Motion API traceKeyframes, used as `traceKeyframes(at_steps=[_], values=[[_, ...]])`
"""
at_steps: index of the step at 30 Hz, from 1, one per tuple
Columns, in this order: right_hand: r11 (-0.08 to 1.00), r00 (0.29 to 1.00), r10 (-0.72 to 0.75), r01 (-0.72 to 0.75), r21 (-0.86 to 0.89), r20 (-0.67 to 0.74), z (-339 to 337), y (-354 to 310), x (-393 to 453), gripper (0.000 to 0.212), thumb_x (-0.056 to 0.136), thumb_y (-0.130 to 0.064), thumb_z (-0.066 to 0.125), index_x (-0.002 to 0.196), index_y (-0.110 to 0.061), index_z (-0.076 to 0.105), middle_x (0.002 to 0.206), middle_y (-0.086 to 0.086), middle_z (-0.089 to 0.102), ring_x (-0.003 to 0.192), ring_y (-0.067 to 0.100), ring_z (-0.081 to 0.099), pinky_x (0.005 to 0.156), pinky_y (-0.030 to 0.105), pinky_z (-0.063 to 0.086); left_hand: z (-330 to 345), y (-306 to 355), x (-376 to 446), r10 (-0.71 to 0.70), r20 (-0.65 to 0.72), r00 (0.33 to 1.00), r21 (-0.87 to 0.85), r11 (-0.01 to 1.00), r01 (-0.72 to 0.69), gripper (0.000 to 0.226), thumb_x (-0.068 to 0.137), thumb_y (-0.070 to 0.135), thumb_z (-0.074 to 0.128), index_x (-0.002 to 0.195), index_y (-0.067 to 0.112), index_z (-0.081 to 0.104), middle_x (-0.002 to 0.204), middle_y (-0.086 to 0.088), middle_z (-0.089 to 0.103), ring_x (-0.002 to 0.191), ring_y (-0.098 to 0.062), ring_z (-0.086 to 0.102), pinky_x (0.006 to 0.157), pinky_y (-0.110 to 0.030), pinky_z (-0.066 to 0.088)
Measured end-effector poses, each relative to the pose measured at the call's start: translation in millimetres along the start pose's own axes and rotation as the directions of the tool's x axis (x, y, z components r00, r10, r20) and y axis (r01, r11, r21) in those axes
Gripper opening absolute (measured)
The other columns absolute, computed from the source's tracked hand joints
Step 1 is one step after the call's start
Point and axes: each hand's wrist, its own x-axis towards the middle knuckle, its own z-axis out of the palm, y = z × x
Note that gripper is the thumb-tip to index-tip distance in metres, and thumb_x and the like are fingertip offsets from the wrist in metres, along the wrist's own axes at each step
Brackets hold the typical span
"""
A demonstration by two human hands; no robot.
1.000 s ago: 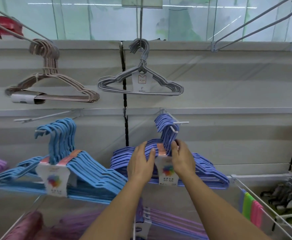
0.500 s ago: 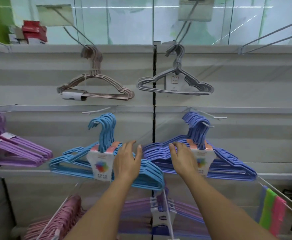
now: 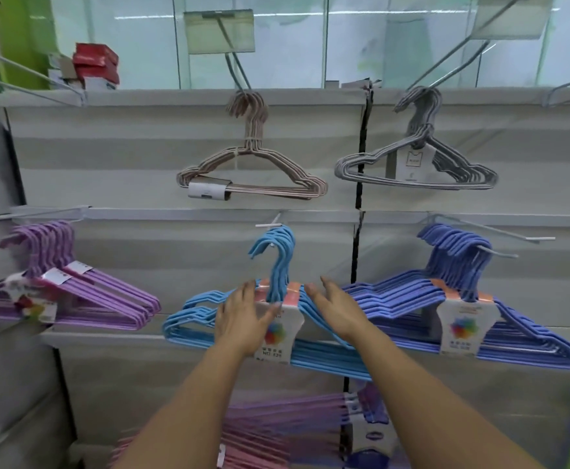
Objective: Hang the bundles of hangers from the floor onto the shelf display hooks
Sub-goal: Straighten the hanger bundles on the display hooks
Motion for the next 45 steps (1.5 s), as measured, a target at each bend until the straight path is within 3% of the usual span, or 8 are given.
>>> traceKeyframes(at_steps=[2,8,15,20,25,29,36,45], values=[[0.998,0.999,0.036,-0.036,0.058,0.01,4.8,-1.3,8.3,0.073,0.094,-0.062,0.028,0.152,-0.018,0.02,0.156,0.006,0.028,0.142,0.026,0.028,0.114,0.042,0.025,2.3,-2.1,3.3,0.007,0.083,0.997,0.044,0.999,-0.011,0.078,0.091,0.062,0.037,0.152,0.019,0.012,0.159,0.0,0.014,0.146,-0.02,0.014,0.119,-0.045,0.01],[0.997,0.996,0.077,-0.076,0.018,-0.034,25.3,-9.3,28.1,0.06,0.1,-0.053,0.017,0.146,-0.018,0.034,0.15,0.007,0.039,0.137,0.028,0.036,0.111,0.044,0.029,2.1,-16.1,20.9,0.039,0.092,0.995,0.037,0.998,-0.043,0.076,0.091,0.067,0.023,0.151,0.021,0.015,0.158,0.004,0.017,0.146,-0.014,0.014,0.119,-0.049,0.0],[0.994,0.984,0.101,-0.106,-0.028,-0.15,41.9,-27.1,52.6,0.046,0.103,-0.043,0.02,0.125,-0.02,0.052,0.13,0.009,0.057,0.12,0.029,0.05,0.099,0.041,0.038,-2.8,-32.0,61.7,0.168,0.2,0.965,-0.065,0.985,-0.157,0.09,0.079,0.077,0.038,0.151,0.029,0.013,0.158,0.007,0.019,0.144,-0.014,0.021,0.119,-0.049,-0.001],[0.983,0.978,0.186,-0.185,0.019,-0.097,46.8,-29.5,61.9,0.047,0.103,-0.044,0.022,0.123,-0.02,0.057,0.125,0.01,0.06,0.114,0.029,0.054,0.093,0.039,0.041,7.1,-36.1,79.7,0.203,0.314,0.927,-0.068,0.979,-0.191,0.09,0.078,0.078,0.036,0.151,0.032,0.012,0.161,0.004,0.0,0.147,-0.018,0.007,0.119,-0.05,0.001],[0.976,0.969,0.217,-0.213,0.047,-0.12,47.8,-31.0,62.0,0.045,0.102,-0.043,0.026,0.12,-0.018,0.059,0.121,0.011,0.062,0.11,0.029,0.056,0.091,0.038,0.044,12.3,-38.3,85.8,0.234,0.327,0.916,-0.019,0.97,-0.241,0.09,0.077,0.081,0.027,0.15,0.031,0.018,0.157,0.005,0.022,0.142,-0.019,0.025,0.116,-0.054,0.01],[0.974,0.963,0.224,-0.217,0.059,-0.153,48.8,-30.8,59.3,0.043,0.102,-0.043,0.029,0.112,-0.02,0.063,0.112,0.006,0.066,0.103,0.025,0.059,0.083,0.035,0.043,5.9,-36.5,84.9,0.237,0.306,0.922,0.038,0.965,-0.26,0.095,0.076,0.083,0.029,0.15,0.025,0.021,0.149,0.0,0.032,0.138,-0.023,0.029,0.116,-0.05,0.014],[0.967,0.964,0.223,-0.199,0.161,-0.148,51.1,-27.0,58.6,0.034,0.1,-0.042,0.035,0.089,-0.029,0.065,0.095,0.001,0.069,0.091,0.021,0.062,0.086,0.042,0.049,-0.5,-34.8,77.7,0.2,0.314,0.928,-0.013,0.978,-0.206,0.096,0.068,0.087,0.034,0.141,0.025,0.036,0.138,0.001,0.037,0.126,-0.023,0.04,0.108,-0.044,0.031],[0.964,0.963,0.233,-0.21,0.162,-0.138,46.1,-26.7,47.1,0.034,0.097,-0.043,0.037,0.09,-0.031,0.067,0.098,0.001,0.07,0.092,0.022,0.062,0.089,0.047,0.049,-4.1,-29.1,53.3,0.166,0.222,0.961,0.001,0.985,-0.171,0.096,0.068,0.088,0.03,0.138,0.024,0.04,0.134,-0.001,0.041,0.124,-0.023,0.041,0.108,-0.042,0.028]])
